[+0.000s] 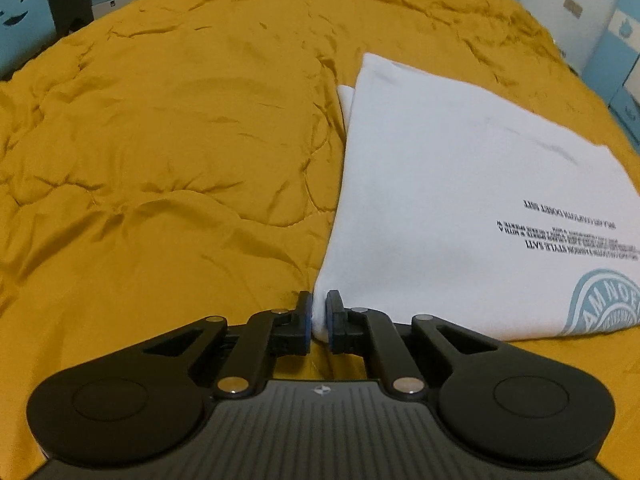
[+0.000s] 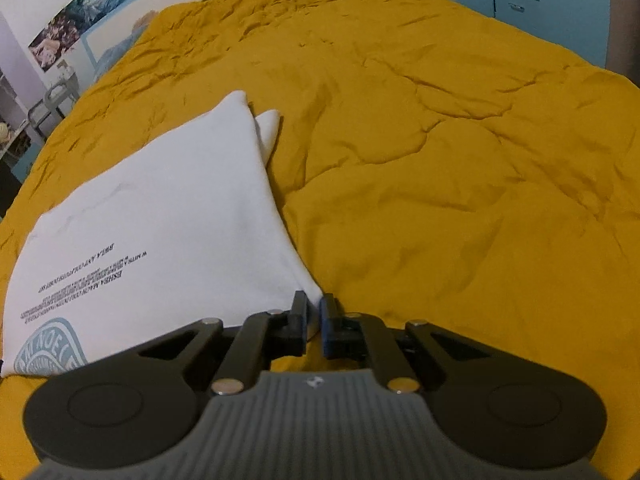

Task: Fold small clothes

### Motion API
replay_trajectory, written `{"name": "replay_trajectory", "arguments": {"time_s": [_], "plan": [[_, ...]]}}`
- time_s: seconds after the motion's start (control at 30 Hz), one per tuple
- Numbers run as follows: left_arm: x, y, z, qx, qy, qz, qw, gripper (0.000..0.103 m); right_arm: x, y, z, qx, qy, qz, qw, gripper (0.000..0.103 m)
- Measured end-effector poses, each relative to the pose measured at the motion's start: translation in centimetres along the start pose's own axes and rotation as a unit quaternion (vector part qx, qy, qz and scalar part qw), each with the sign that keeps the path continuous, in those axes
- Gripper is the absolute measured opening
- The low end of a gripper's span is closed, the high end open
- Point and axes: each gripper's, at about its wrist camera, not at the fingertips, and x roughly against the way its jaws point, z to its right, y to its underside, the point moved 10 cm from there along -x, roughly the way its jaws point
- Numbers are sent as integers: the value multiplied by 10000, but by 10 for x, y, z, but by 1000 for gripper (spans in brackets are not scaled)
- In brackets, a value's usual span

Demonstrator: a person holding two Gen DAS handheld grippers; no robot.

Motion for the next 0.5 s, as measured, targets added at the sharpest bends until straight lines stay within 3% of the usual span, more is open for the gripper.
{"name": "replay_trajectory", "arguments": {"time_s": [0.1,0.2,0.27,0.37,0.5], "plan": [[10,2,-7,-96,-177,-59,9998,27,6,-3,-3,138,12,-35,9999,2],[25,-8,-16,-44,-385,82,9992,28,17,-15,-4,289,74,92,9995,16],[38,-21,-20,-35,-473,370,9982,28,26,-26,-4,310,21,228,9993,21],[50,-47,-6,-19,-216,774,9968,28,31,-45,-12,195,-320,361,9986,29],[46,-71,40,-374,263,987,9941,28,19,-74,-28,-60,-857,522,9949,35]]}}
